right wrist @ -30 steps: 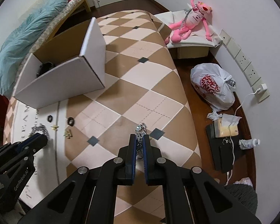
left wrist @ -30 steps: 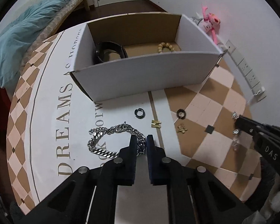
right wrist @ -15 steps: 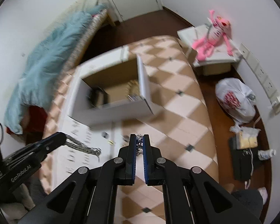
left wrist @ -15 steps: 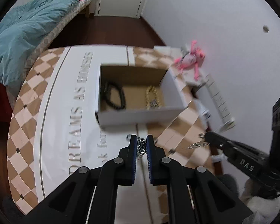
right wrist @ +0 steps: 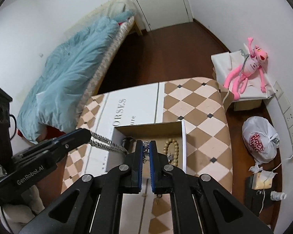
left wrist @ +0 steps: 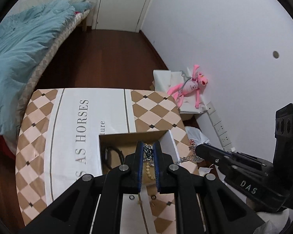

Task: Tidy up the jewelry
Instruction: 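Carry both chains into the white box and open both grippers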

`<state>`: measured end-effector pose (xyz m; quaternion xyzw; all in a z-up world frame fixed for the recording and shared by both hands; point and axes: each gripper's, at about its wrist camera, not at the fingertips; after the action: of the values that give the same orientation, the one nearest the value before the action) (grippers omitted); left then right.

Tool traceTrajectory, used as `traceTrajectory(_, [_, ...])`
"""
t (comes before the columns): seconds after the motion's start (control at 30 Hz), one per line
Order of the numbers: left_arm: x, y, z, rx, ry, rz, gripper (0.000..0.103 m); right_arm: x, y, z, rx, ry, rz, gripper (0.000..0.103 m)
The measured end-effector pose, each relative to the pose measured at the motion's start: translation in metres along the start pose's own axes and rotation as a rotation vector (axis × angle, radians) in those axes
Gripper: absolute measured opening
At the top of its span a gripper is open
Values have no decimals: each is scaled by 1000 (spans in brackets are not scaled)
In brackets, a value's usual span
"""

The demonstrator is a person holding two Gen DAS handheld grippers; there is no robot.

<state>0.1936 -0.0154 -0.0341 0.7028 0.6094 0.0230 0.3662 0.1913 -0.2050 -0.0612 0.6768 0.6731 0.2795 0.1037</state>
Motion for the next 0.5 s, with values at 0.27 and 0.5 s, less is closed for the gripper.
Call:
traceTrajectory(0.27, [17,18,52,95,24,-23,7,-11,26,64,111,-95,-32,6])
traceTrajectory(0.5, [29,26,76,159,76,-72,9,-14,38,100,160,-174,-83,6])
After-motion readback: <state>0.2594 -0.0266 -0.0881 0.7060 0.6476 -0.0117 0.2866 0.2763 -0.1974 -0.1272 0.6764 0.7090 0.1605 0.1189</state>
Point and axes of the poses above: each gripper's, at about its wrist camera, not at the fingertips, and z roughly the way its jaws point, x to its left, y to its top, and after that the axes turned 7 degrees about -y, right-handed
